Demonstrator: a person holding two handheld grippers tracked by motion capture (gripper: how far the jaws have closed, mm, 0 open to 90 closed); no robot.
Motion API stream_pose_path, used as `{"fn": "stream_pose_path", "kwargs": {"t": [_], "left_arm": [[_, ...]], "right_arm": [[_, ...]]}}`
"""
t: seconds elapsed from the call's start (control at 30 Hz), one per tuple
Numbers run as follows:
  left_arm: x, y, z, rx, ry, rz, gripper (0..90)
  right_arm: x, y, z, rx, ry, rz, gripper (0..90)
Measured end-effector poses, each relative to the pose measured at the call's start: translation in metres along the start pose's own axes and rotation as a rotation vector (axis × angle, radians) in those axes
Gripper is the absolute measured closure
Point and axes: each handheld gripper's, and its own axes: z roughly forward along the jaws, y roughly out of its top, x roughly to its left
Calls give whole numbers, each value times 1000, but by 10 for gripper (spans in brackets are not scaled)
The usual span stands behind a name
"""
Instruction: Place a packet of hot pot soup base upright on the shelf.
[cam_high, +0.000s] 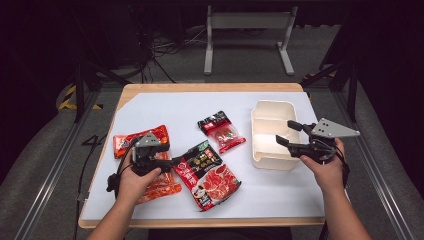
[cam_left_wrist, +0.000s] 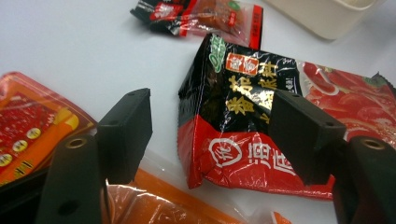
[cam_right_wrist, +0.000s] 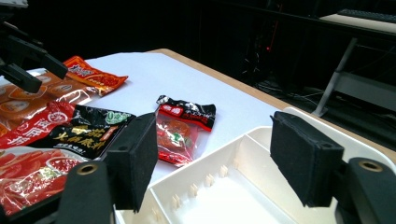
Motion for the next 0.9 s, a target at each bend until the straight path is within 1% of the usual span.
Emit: {"fn": "stream_pose_path", "kwargs": {"t": [0.03, 0.07, 0.1, 0.13, 0.17, 0.4, 0.57, 0.6, 0.67, 0.73, 0.8, 0.87, 0.9], "left_arm": [[0, 0, 2, 13, 7, -1, 322], [-1, -1, 4, 19, 3, -12, 324], [0, -2, 5, 25, 1, -8, 324], [-1, -2, 7, 34, -4, -17, 327], [0, -2, 9, 41, 0, -13, 334], [0, -6, 21, 110, -6, -30, 329], [0, -7, 25, 131, -13, -33, 327], [0, -7, 26, 137, -13, -40, 327], [0, -7, 29, 154, -15, -36, 328], [-1, -8, 32, 169, -11, -42, 333], [-1, -8, 32, 171, -12, -44, 339], [0, -8, 34, 178, -21, -50, 353], [0, -8, 34, 183, -27, -54, 384]], "right_arm": [[1, 0, 0, 2, 2, -4, 335], [2, 0, 1, 2, 5, -7, 342], [2, 1, 1, 3, 10, -11, 347], [3, 1, 1, 5, 14, -13, 347], [4, 2, 2, 7, 15, -13, 348], [6, 5, 2, 13, 14, 3, 353], [7, 6, 3, 13, 19, 5, 358], [8, 7, 3, 12, 22, 4, 358], [8, 6, 4, 16, 27, 8, 371], [8, 6, 4, 15, 33, 12, 377], [8, 6, 4, 16, 36, 14, 382], [9, 6, 4, 16, 39, 14, 384], [9, 6, 5, 15, 42, 16, 391]]}}
